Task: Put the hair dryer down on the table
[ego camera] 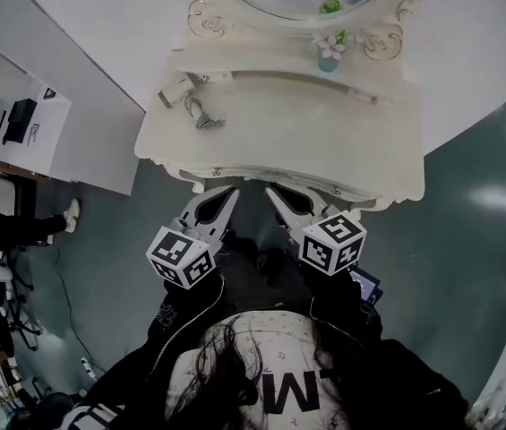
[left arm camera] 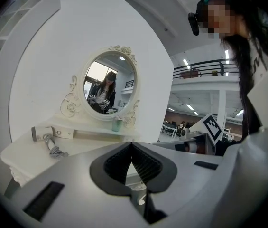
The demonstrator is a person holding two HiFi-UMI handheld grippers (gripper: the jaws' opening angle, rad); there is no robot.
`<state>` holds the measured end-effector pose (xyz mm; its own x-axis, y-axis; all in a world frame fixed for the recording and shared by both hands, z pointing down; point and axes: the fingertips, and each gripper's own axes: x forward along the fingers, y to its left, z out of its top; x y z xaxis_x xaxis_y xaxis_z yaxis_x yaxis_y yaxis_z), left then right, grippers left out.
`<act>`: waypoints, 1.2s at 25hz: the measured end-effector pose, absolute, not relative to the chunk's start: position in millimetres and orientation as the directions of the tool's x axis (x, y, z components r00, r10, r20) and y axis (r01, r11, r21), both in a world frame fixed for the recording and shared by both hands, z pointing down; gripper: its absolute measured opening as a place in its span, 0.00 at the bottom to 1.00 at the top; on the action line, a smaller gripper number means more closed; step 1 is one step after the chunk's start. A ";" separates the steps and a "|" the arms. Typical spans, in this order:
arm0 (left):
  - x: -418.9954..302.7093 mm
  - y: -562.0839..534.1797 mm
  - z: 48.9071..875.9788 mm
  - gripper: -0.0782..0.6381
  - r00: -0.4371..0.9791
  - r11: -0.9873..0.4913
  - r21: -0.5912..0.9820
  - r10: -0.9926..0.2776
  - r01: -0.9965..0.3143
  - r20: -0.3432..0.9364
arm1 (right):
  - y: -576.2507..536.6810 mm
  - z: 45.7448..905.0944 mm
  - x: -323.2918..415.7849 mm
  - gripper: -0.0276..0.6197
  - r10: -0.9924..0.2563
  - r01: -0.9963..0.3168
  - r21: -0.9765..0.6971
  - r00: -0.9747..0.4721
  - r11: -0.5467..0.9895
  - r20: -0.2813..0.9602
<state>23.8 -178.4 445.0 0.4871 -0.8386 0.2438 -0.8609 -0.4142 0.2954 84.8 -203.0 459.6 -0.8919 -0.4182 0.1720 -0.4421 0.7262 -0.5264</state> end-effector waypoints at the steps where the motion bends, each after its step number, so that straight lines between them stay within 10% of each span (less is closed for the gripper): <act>1: 22.9 -175.0 445.7 0.11 0.482 -0.409 0.294 -0.840 -0.864 0.248 | -199.0 461.2 85.3 0.11 -0.416 -0.440 -0.529 -0.893 0.726 0.173; 30: -113.4 60.0 439.3 0.11 0.429 -0.356 0.324 -0.883 -0.876 0.191 | 18.6 466.6 -48.5 0.11 -0.382 -0.452 -0.457 -0.892 0.766 0.241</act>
